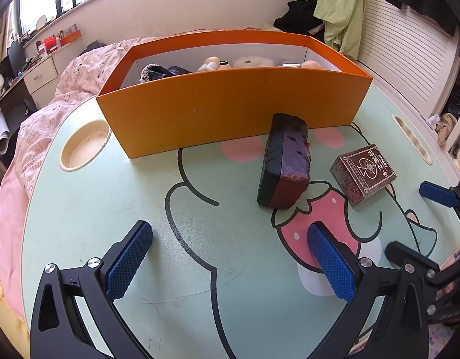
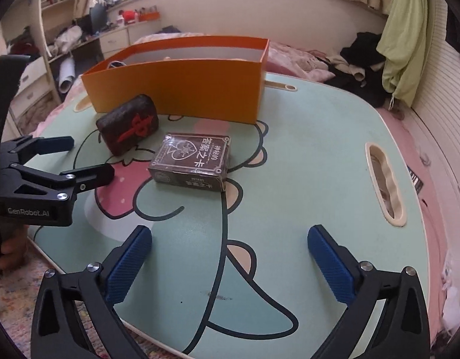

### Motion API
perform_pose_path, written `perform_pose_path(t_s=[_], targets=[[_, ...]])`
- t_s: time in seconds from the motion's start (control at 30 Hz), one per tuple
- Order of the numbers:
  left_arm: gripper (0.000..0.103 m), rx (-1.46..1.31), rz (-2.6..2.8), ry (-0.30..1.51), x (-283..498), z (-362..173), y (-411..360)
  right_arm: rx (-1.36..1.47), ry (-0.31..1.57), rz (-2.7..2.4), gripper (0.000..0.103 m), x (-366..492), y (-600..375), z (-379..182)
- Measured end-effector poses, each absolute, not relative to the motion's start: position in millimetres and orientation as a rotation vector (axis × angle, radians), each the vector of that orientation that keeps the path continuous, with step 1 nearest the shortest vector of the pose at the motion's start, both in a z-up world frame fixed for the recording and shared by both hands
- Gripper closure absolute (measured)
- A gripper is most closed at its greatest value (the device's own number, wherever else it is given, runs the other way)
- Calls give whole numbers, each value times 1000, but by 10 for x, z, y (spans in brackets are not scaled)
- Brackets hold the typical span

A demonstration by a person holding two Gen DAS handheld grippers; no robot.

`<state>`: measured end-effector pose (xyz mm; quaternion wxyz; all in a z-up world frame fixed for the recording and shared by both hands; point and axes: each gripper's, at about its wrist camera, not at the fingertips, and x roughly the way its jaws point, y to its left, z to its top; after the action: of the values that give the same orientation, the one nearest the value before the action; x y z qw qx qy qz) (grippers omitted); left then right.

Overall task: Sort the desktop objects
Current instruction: 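Reach into the box and grasp the black lace cloth with the left tool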

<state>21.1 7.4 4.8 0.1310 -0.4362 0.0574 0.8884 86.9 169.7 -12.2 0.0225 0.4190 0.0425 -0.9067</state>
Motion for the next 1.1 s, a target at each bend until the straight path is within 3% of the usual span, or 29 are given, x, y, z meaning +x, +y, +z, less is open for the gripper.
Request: perform_pose_path(t_s=[0.87, 1.1], targets=[[0, -1268, 2545, 165, 203, 59, 72, 1273, 147, -2798, 0, 895, 1634, -85], [5, -1122, 2587, 108, 13, 692, -175, 1271, 144, -2798, 0, 899, 1639, -87]])
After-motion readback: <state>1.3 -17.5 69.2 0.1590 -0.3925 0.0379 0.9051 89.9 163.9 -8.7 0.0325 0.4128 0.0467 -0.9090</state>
